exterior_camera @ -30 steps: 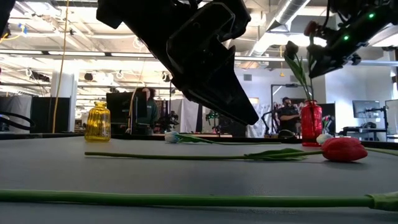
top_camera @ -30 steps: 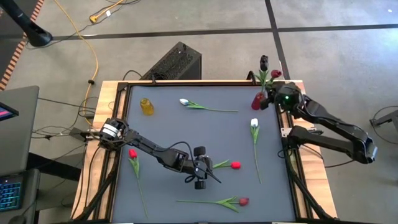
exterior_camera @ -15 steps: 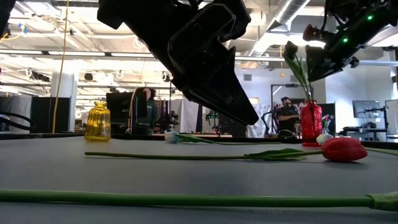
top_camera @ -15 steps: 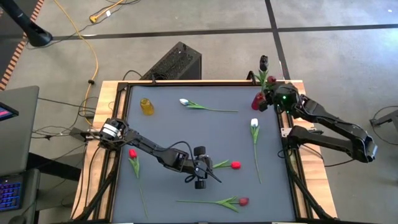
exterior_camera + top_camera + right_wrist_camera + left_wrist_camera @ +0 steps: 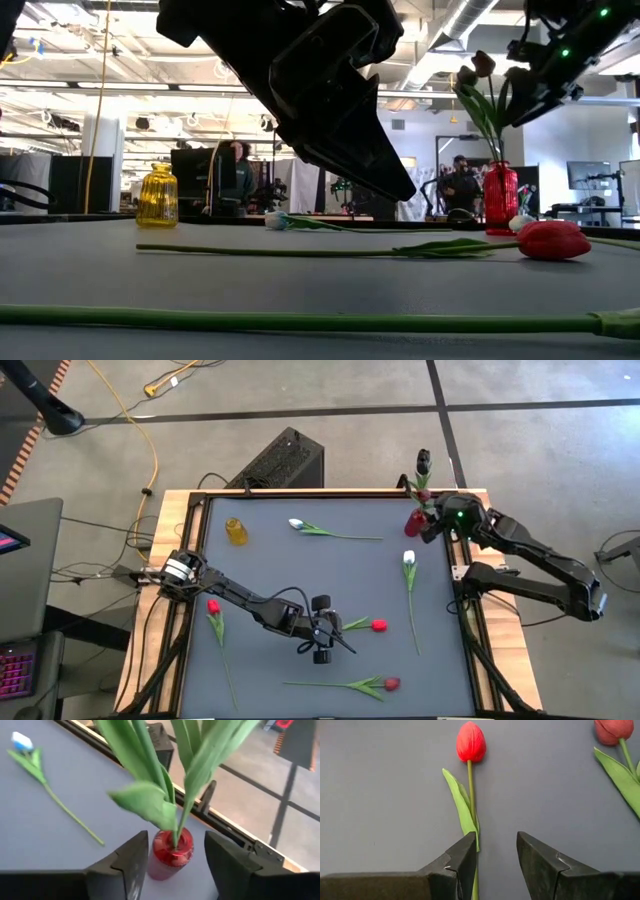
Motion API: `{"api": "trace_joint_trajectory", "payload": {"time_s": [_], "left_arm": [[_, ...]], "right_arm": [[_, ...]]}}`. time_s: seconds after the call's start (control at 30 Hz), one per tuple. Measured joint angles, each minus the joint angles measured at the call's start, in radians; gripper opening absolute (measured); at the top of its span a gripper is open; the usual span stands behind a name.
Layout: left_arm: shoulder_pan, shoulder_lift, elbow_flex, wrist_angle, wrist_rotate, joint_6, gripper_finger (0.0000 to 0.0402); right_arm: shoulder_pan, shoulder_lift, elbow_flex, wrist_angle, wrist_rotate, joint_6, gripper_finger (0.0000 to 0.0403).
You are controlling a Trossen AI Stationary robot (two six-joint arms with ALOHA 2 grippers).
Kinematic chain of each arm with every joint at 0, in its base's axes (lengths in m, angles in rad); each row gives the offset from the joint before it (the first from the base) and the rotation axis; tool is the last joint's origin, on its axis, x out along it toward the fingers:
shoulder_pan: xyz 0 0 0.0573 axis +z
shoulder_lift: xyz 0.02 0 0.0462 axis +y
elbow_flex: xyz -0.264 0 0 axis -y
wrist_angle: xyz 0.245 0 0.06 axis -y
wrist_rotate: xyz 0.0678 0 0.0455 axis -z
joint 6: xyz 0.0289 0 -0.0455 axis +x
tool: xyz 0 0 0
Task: Sort flowers into vase by color
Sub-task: Put the top dark red tulip into the red flower vase, then put the dark red tulip into the red flower vase
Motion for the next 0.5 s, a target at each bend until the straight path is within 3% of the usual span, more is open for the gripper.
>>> {"api": "trace_joint_trajectory", "payload": {"time_s": [0.33,0.5], "left_arm": [[0.000,0.000,0.000,0.000,0.000,0.000,0.0130],[0.000,0.000,0.000,0.000,0.000,0.000,0.0130]], "right_arm": [[0.000,0.000,0.126,-0.128,-0.125,0.002,0.0233],[0.000,0.000,0.184,-0.178,-0.255,0.036,0.0232]]}}
